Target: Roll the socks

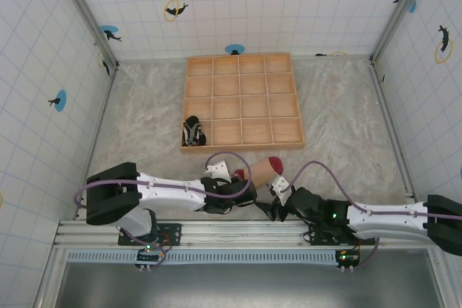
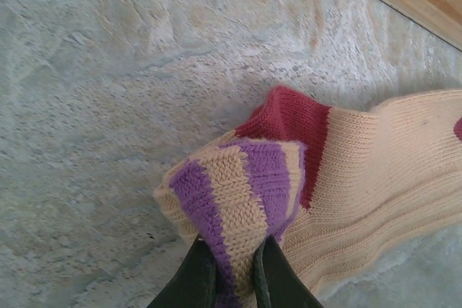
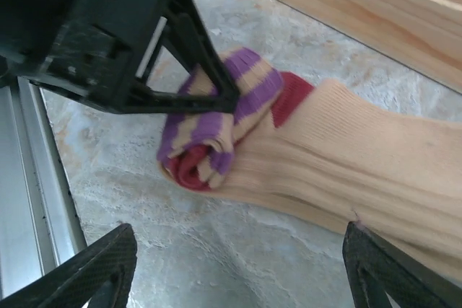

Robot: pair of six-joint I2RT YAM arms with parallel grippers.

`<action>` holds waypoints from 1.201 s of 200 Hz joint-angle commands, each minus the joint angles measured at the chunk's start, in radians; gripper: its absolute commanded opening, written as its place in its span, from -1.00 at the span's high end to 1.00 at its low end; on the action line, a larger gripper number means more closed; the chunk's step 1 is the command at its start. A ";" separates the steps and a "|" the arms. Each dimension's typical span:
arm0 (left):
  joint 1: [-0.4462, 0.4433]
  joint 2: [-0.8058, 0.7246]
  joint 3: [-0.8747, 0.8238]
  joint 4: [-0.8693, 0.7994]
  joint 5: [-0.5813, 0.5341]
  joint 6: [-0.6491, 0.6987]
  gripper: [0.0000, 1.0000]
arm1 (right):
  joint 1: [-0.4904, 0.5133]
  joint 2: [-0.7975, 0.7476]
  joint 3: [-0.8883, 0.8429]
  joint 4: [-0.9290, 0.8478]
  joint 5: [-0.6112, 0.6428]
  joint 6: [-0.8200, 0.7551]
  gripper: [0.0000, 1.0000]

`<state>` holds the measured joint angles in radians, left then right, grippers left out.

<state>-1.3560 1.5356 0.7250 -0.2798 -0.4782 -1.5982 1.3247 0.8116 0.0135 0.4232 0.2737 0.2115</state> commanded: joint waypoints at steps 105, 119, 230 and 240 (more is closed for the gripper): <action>0.031 0.035 0.034 -0.018 0.086 -0.009 1.00 | 0.079 0.384 0.029 0.471 0.092 -0.167 -0.30; 0.033 0.030 0.033 -0.019 0.082 -0.006 1.00 | 0.079 0.429 0.049 0.490 0.091 -0.171 -0.29; 0.040 0.006 0.006 0.019 0.100 -0.008 1.00 | 0.078 0.661 0.114 0.598 0.137 -0.104 -0.07; 0.039 0.004 -0.001 0.033 0.103 -0.008 1.00 | 0.078 0.671 0.113 0.611 0.137 -0.095 -0.06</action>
<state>-1.3228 1.5562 0.7525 -0.2535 -0.3992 -1.5982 1.3994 1.4551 0.0998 0.9562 0.3893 0.0814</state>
